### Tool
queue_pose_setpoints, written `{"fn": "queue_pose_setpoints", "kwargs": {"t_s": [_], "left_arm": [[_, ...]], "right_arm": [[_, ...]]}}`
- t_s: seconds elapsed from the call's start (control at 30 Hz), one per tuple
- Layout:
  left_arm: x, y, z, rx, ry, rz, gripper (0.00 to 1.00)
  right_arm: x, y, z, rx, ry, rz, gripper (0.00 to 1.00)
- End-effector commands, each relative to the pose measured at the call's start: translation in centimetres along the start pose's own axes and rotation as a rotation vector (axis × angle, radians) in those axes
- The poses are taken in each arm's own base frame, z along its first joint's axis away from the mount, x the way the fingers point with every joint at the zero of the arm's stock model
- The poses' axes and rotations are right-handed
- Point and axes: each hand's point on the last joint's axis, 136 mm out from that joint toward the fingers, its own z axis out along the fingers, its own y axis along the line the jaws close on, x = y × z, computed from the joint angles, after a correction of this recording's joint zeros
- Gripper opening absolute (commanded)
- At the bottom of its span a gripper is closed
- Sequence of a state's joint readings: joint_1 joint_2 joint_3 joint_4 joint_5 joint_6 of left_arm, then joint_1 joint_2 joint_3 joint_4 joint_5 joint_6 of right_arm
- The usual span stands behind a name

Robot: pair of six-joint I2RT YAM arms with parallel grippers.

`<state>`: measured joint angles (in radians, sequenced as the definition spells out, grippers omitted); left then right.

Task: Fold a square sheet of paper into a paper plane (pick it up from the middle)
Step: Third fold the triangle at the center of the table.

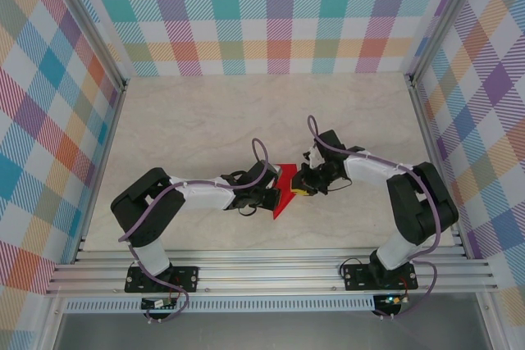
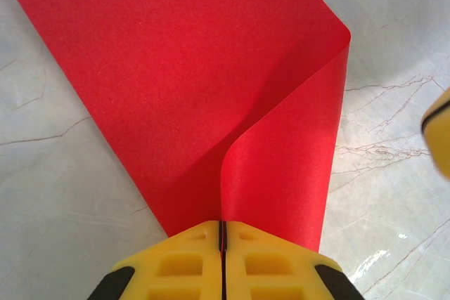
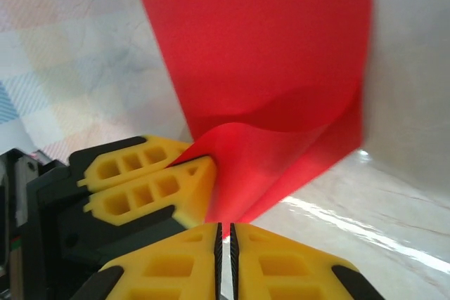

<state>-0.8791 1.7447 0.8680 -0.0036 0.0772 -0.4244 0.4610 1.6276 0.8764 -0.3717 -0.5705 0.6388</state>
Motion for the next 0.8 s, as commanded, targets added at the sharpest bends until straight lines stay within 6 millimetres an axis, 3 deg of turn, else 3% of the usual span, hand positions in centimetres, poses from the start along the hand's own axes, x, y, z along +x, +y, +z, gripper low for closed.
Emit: {"fn": "queue_pose_setpoints", "kwargs": {"t_s": [0.0,0.37,0.63,0.77], "left_arm": [[0.8,0.9,0.5,-0.020,0.033,0.010,0.07],[0.9,0.8,0.5,-0.017,0.038,0.014,0.07],[1.0,0.8,0.6,-0.018,0.051,0.017,0.07],[1.0,0.9,0.6,-0.023,0.053,0.017,0.07]], "right_arm": [[-0.1,1.7,0.9,-0.102,0.020,-0.005,0.14],[-0.5,0.2,2.9,-0.039,0.054,0.029,0.13],[-0.6,0.7,3.1,-0.027,0.063,0.013,0.14],[-0.6,-0.3,3.5,0.020,0.065,0.025,0.14]]}}
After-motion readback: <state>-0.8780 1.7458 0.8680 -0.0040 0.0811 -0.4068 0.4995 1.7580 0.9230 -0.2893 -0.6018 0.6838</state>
